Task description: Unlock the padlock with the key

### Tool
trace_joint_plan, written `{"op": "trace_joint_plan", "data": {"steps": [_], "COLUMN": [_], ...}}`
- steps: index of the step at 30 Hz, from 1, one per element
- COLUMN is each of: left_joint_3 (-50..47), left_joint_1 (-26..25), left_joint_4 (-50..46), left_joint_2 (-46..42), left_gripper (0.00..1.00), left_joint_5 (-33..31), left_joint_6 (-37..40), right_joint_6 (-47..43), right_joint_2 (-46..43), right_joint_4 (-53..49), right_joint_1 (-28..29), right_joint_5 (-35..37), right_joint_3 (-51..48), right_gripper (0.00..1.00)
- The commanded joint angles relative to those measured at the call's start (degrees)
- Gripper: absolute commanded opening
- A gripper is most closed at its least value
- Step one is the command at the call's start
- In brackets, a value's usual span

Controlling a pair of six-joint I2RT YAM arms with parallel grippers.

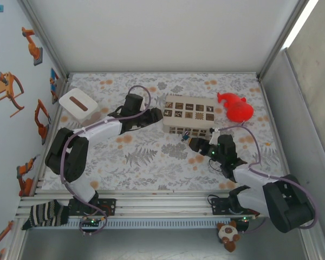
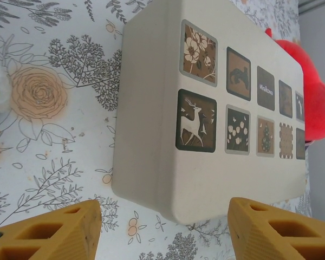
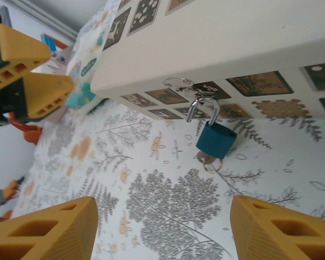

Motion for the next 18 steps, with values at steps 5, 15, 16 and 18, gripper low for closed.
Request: {"op": "trace_joint_plan", "data": {"steps": [5, 15, 16, 18], "left_joint_3": [2.2, 5.1, 5.5, 5.9], "left_joint_1": [0.3, 0.3, 0.3, 0.4], "left_joint_4": [2.2, 2.7, 2.6, 1.9], "left_joint_2": [3.4, 7.8, 8.1, 8.8], "left_gripper": [0.64, 0.65, 0.65, 0.65], "left_joint_5": [3.2, 4.5, 4.5, 4.3], "left_joint_6": [0.2, 1.0, 1.3, 1.7], "right_joint_6": [7.6, 1.4, 0.9, -0.1], "right_joint_2": [7.6, 18.8, 19.7, 21.0], "right_joint_4": [13.6, 16.4, 16.6, 16.7], "right_joint_1": [0.0, -0.1, -0.5, -1.5], "right_joint_5": [-2.9, 2.7, 2.3, 1.4], "right_joint_3": [1.2, 4.6, 5.1, 6.2], "right_gripper": [0.69, 0.70, 0.71, 0.71]}}
